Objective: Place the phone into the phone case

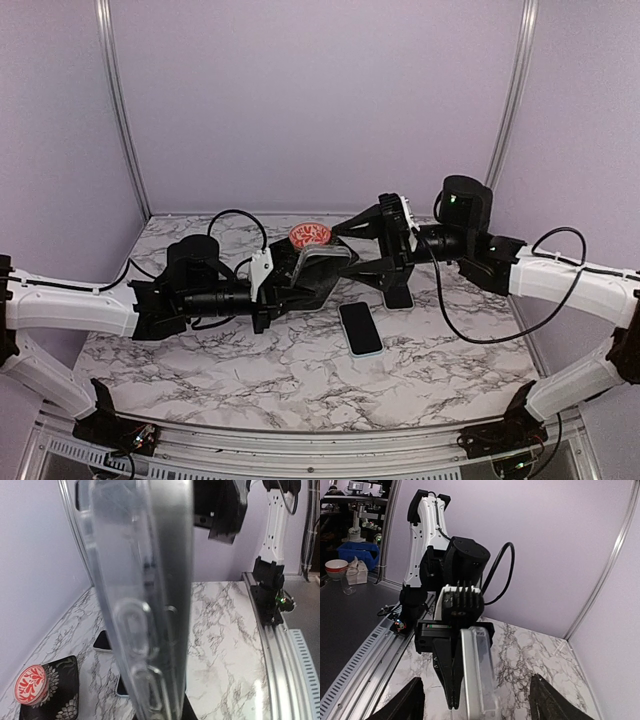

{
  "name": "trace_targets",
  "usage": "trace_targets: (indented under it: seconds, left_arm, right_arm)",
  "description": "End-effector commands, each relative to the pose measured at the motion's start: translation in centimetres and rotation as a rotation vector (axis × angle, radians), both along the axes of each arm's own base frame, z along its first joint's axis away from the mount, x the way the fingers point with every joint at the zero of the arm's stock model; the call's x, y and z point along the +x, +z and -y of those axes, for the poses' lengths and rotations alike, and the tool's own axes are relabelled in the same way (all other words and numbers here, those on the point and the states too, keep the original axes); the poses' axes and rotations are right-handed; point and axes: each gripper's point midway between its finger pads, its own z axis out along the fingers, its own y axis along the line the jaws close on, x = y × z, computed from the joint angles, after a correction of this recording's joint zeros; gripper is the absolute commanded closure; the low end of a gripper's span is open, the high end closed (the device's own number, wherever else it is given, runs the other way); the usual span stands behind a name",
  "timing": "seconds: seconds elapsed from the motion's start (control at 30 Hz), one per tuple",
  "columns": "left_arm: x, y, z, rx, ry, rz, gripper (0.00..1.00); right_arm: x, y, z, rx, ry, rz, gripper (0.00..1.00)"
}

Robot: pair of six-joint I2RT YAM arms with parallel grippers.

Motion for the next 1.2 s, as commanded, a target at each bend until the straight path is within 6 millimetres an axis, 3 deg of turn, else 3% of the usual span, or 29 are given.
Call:
trace_targets:
  seconds: [0.0,0.23,0.37,0.43,0.63,0.67,0.7,0.93,0.97,1.03,1.07,1.17]
  left_arm:
    - [0.8,-0.2,-0.8,0.109,0.08,0.177,1.0]
    - [1.4,-0.3,-0.5,0.176,0.125,0.217,1.0]
    - [1.0,-0.7,-0.3,0.192,0.114,0.224,1.0]
    - [0.9,-1.0,-0.3,0.2,0.115,0.224,1.0]
    - [0.9,-1.2,-0.3,0.208,0.118,0.215,1.0]
    - [0.8,-1.3,-0.3,0.212,0.116,0.214,1.0]
    - [0.9,-1.4,-0.2,0.214,0.117,0.213,1.0]
    - [0.8,-0.7,-0.2,0.194,0.131,0.189,1.0]
    - [0.8,-0.6,-0.3,0.188,0.132,0.184,1.0]
    - [0.7,0.0,-0.3,0.169,0.137,0.168,1.0]
    - [0.7,0.5,-0.4,0.151,0.141,0.155,1.0]
    - [0.4,3.0,-0.4,0.064,0.143,0.093,1.0]
  right_arm:
    - [0.6,-0.7,1.0,-0.174,-0.092,0.171,0.26]
    - [-2.4,-4.3,-0.9,-0.36,0.029,0.244,0.18]
    - [-2.5,-4.9,-2.1,-0.384,0.046,0.226,0.18]
    - [-2.7,-4.9,-2.5,-0.385,0.061,0.219,0.29]
    - [-2.4,-4.9,-3.3,-0.382,0.057,0.179,0.84]
    - [-2.3,-4.7,-3.3,-0.38,0.054,0.172,0.99]
    - [-2.1,-4.5,-3.4,-0.376,0.04,0.163,1.0]
    - [-0.6,-3.7,-3.3,-0.348,-0.067,0.187,1.0]
    - [-0.5,-3.6,-3.3,-0.341,-0.077,0.187,0.95]
    - [0.0,-3.1,-3.3,-0.329,-0.111,0.18,0.55]
    - [0.3,-2.9,-3.1,-0.323,-0.137,0.169,0.44]
    - [1.2,-1.6,-1.9,-0.253,-0.197,0.13,0.31]
